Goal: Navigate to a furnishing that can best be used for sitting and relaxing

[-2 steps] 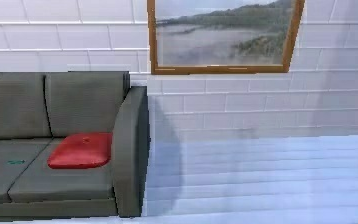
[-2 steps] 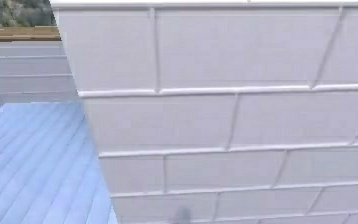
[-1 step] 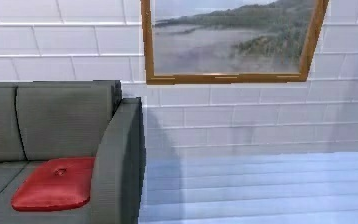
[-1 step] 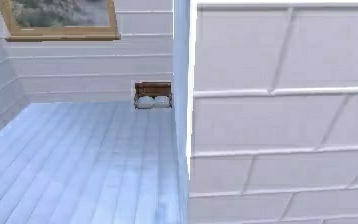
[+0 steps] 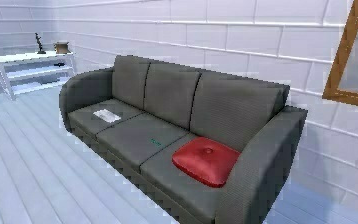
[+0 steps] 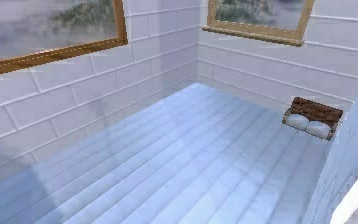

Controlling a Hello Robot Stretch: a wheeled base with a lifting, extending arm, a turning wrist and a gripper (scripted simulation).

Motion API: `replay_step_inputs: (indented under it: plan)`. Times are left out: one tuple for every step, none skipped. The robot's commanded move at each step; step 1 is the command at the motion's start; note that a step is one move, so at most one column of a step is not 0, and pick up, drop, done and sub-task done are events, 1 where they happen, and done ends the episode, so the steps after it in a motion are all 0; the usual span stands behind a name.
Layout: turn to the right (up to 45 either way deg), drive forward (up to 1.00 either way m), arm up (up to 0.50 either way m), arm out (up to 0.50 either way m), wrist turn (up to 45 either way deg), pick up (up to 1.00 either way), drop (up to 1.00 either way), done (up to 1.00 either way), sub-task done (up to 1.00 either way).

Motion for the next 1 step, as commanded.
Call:
replay_step_inputs:
  plan:
    - [0.0, 0.0, 0.0, 0.0, 0.0, 0.0, 0.0, 1.0, 0.0]
